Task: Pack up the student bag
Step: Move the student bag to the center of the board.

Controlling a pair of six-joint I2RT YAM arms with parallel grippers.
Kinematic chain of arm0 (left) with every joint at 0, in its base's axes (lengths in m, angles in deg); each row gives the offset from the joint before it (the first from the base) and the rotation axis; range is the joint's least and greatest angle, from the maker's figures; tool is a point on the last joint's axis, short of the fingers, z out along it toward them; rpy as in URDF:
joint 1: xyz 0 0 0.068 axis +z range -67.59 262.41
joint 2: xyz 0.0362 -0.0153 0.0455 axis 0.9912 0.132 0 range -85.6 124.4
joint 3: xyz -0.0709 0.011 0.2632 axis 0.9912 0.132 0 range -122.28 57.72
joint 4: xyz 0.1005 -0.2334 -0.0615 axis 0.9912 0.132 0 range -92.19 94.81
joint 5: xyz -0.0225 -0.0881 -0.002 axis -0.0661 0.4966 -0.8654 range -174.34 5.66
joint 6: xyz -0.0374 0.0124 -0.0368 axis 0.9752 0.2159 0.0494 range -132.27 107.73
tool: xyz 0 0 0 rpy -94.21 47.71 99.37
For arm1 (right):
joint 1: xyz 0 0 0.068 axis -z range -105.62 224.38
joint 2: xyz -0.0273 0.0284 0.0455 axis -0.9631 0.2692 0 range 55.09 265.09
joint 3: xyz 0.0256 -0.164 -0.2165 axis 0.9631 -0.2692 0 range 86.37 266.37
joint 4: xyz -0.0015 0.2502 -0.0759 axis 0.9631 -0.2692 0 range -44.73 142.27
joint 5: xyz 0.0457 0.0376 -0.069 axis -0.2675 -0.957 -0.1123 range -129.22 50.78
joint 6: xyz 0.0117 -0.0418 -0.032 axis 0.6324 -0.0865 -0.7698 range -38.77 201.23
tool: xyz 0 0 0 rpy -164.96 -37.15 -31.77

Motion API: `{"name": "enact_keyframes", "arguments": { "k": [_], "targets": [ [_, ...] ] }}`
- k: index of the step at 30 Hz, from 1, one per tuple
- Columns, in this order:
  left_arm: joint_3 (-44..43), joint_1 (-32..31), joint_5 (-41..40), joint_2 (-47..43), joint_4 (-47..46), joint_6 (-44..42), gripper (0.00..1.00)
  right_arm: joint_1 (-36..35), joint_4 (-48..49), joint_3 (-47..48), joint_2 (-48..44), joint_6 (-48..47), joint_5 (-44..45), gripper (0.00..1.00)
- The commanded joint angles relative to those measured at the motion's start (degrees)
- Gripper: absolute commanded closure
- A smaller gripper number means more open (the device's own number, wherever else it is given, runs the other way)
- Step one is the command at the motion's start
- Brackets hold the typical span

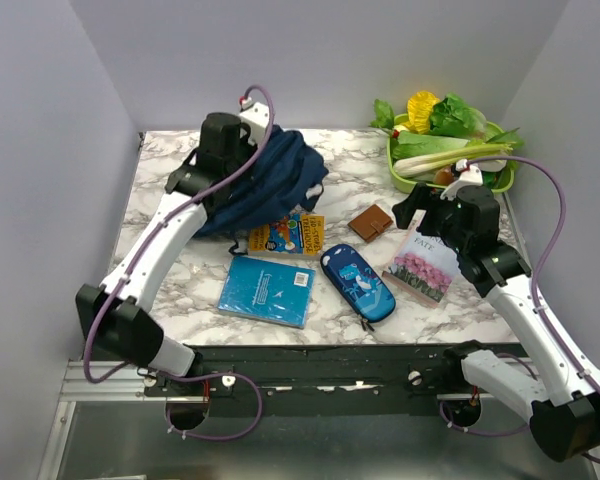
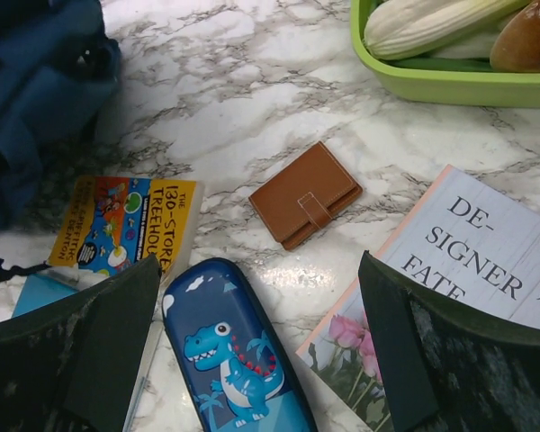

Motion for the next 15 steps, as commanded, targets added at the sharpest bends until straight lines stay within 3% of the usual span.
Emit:
{"name": "enact_keyframes", "arguments": {
  "k": [1, 6, 9, 15],
  "targets": [
    [11.3, -0.4, 14.9, -13.0, -2.8, -13.1, 1.0, 0.0, 0.1, 0.3, -1.3, -1.3, -2.3, 0.0],
    [18.0, -0.4, 28.5, -22.6, 8.8, -17.3, 1.0, -0.1, 0.3, 1.2, -0.3, -1.9, -5.4, 0.0],
    [26.2, -0.6, 38.6, -28.4, 14.9, -21.4, 1.0, -0.1, 0.8, 2.0, 1.5, -2.8, -8.0, 0.01],
    [41.9, -1.6, 49.6, -50.8, 29.4, -42.0, 1.0, -1.1, 6.7, 0.9, 5.2, -3.3, -16.3, 0.04]
  ]
}}
